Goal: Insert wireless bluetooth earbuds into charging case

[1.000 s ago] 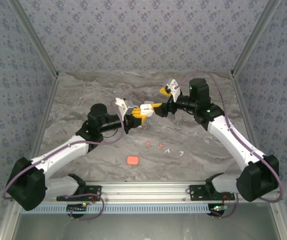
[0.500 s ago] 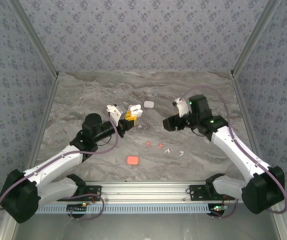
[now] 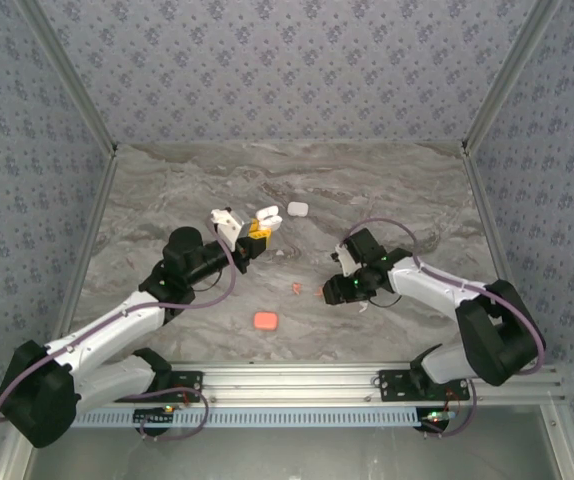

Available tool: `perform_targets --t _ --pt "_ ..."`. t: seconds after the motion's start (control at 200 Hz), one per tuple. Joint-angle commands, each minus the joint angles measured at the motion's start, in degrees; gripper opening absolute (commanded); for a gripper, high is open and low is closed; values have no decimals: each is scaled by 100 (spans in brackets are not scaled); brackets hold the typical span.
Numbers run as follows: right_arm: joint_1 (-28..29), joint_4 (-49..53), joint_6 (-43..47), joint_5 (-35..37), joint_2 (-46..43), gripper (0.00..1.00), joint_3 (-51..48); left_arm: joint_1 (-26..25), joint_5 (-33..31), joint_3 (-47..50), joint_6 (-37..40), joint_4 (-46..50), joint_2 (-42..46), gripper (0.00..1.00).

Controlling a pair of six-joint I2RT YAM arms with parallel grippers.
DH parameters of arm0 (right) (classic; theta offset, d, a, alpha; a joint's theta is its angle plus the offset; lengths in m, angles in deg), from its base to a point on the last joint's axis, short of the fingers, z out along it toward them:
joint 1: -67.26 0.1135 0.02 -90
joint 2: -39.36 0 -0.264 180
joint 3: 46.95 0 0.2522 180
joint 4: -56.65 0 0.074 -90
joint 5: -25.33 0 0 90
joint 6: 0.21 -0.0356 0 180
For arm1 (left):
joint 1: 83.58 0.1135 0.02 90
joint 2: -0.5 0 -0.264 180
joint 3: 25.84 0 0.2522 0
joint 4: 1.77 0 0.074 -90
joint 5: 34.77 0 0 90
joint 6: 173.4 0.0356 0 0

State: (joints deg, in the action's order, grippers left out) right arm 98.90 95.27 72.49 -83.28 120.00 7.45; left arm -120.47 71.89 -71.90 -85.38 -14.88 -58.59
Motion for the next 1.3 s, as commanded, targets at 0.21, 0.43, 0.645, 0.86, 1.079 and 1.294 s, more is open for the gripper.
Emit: perform_targets --t 0.21,0.43,0.645,0.86,1.079,1.294 --pt "68 -156 -173 308 312 44 -74 -38 -14 -132 62 -42 11 0" --pt "97 27 -103 521 404 40 -87 -38 -12 -123 48 -38 11 0" --pt "139 -93 -63 546 525 34 -153 -38 -13 -118 42 -44 10 0" --pt "246 -92 -47 480 688 30 -109 -33 -20 -110 43 13 71 0" --pt "254 -18 45 490 485 21 -4 -38 -32 -94 25 20 99 0" --pt "191 249 535 802 -574 21 362 -34 166 -98 -65 -36 26 0"
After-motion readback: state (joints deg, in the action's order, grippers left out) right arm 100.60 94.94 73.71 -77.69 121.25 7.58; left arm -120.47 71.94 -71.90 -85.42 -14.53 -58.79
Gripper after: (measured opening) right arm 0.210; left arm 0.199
